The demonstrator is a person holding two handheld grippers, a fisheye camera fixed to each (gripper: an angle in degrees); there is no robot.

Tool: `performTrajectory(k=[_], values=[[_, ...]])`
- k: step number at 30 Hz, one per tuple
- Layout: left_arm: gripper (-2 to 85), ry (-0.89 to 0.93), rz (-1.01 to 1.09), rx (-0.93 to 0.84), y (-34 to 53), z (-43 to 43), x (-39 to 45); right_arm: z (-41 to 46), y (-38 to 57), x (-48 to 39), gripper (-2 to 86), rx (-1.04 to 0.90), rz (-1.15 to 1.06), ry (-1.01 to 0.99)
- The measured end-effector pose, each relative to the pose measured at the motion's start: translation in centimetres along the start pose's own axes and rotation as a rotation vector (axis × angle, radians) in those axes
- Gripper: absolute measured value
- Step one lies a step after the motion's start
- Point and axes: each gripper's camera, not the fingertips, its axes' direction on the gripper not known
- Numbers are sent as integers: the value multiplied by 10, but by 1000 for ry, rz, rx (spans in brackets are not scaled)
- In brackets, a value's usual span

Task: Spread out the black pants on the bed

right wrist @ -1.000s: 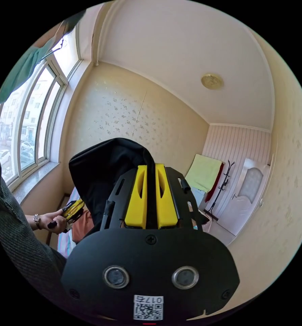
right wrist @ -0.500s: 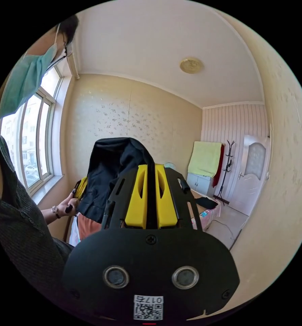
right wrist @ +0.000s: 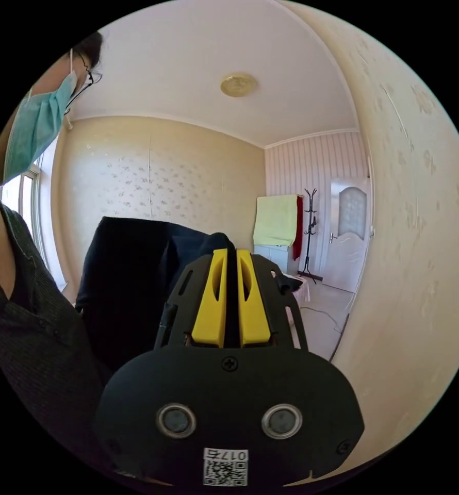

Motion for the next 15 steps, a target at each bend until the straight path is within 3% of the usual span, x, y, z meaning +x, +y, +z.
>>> performTrajectory(k=[1, 4, 6, 9, 11, 12, 13, 14, 15], values=[[-10, 115, 50, 50, 8, 2, -6, 10, -20, 6, 31, -7, 9, 40], [-10, 237, 89, 165, 23, -2, -23, 55, -79, 37, 42, -118, 81, 147], [-10, 284, 89, 212, 29, -4, -31, 86, -118, 59, 54, -201, 118, 106], [-10, 386, 121, 383, 42, -14, -36, 118, -184, 67, 85, -91, 82, -28], [-10, 419, 135, 385, 59, -2, -40, 142, -223, 48, 100, 18, -30, -231], [-10, 479, 53, 400, 88, 18, -58, 178, -245, 27, 108, 1, -134, -439], [-10, 552, -67, 461, 133, 43, -81, 231, -258, 6, 117, -172, -214, -650], [-10, 607, -118, 519, 162, 57, -91, 263, -259, -1, 122, -290, -203, -707], [-10, 506, -140, 686, 211, 51, -82, 303, -244, 26, 113, -297, -63, -992]])
